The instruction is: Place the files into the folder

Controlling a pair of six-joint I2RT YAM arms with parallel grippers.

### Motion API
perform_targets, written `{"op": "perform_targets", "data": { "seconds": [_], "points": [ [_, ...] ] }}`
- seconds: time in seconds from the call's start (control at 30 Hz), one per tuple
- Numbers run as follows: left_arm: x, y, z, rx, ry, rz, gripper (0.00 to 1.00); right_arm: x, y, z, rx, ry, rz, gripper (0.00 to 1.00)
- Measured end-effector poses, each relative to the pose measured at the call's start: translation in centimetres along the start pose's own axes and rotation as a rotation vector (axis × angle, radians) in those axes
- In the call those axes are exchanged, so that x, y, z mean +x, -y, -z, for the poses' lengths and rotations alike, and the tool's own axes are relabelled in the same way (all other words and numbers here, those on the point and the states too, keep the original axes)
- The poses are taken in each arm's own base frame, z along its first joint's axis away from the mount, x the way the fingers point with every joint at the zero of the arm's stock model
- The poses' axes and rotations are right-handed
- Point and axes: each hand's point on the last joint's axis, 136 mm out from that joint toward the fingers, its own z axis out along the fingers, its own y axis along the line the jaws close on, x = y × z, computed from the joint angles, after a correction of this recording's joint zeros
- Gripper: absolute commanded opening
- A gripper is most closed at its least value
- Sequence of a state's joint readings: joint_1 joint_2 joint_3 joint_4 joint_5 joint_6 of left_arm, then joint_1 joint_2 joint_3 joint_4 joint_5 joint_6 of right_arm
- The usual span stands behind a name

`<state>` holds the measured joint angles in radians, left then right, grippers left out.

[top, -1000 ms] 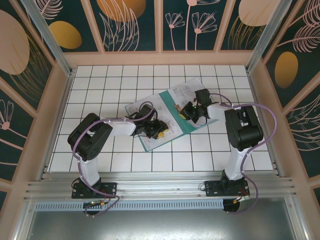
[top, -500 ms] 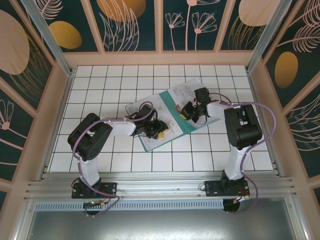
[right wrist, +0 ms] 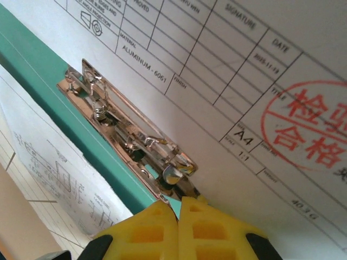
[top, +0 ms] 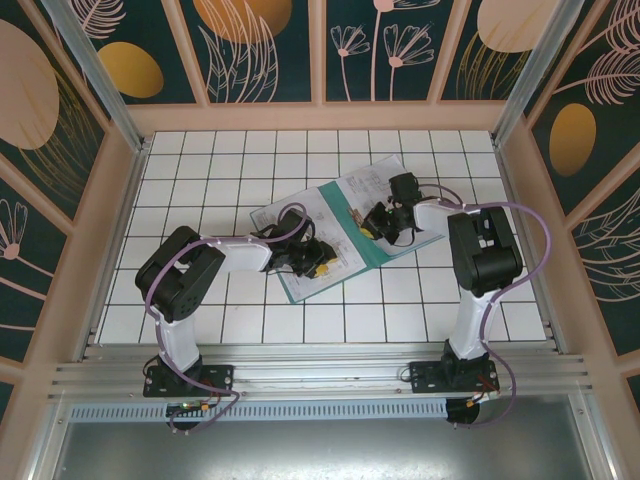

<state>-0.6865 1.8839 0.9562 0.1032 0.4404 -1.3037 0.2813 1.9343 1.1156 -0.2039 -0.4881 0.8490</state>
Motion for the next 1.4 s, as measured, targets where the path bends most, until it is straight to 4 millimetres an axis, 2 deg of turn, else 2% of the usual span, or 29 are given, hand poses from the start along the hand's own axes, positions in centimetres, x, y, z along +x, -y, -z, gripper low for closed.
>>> {"op": "perform_targets", "data": {
  "seconds": [0.73,1.3,1.4],
  "points": [
    [0.0,0.0,0.0,0.001,0.000,0.000,0.39,0.4,0.9,-0.9,0.046,-0.002,0.034,0.00],
    [0.0,0.1,0.0,0.001,0.000,-0.001,0.39,0.5,-0.6,-0.1,0.066,0.050,0.079,0.00],
    [0.0,0.1,0.0,0.000,0.000,-0.001,0.39,0.5,-0.7,0.0,0.070,0.049,0.069,0.17]
  ]
}}
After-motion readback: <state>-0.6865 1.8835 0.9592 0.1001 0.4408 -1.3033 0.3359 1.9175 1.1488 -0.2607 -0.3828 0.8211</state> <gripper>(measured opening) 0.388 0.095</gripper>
